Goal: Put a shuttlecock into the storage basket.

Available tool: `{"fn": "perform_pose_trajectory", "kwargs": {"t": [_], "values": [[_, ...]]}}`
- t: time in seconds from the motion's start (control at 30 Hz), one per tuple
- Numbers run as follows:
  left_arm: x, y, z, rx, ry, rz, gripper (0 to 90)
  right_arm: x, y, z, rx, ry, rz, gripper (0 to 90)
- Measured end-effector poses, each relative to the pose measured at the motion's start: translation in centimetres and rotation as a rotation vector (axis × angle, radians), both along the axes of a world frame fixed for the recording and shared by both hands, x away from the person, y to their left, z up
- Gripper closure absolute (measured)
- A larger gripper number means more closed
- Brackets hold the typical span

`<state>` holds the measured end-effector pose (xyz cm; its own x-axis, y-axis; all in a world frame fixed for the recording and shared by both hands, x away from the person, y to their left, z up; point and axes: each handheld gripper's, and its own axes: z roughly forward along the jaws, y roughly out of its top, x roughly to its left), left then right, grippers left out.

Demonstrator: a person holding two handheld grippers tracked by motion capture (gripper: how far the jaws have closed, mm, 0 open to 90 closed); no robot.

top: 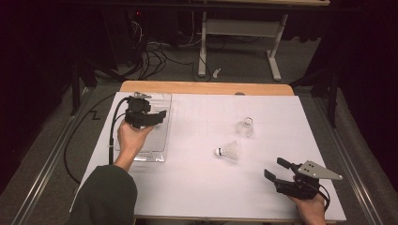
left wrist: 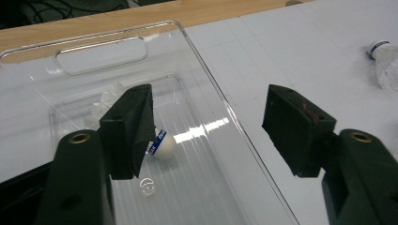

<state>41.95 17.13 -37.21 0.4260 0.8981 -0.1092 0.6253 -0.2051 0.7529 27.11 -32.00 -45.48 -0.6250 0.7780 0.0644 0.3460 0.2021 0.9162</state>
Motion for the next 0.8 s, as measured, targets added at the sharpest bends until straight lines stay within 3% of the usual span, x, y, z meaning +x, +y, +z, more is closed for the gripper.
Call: {"fn": "perform_pose_trajectory", "kwargs": {"t": [0.8], "values": [[-2.8,1.1,-0.1,-0.052,-0.052,-0.009,35.7,0.0,0.0,0.0,0.005,-0.003,-0.004,28.5]]}}
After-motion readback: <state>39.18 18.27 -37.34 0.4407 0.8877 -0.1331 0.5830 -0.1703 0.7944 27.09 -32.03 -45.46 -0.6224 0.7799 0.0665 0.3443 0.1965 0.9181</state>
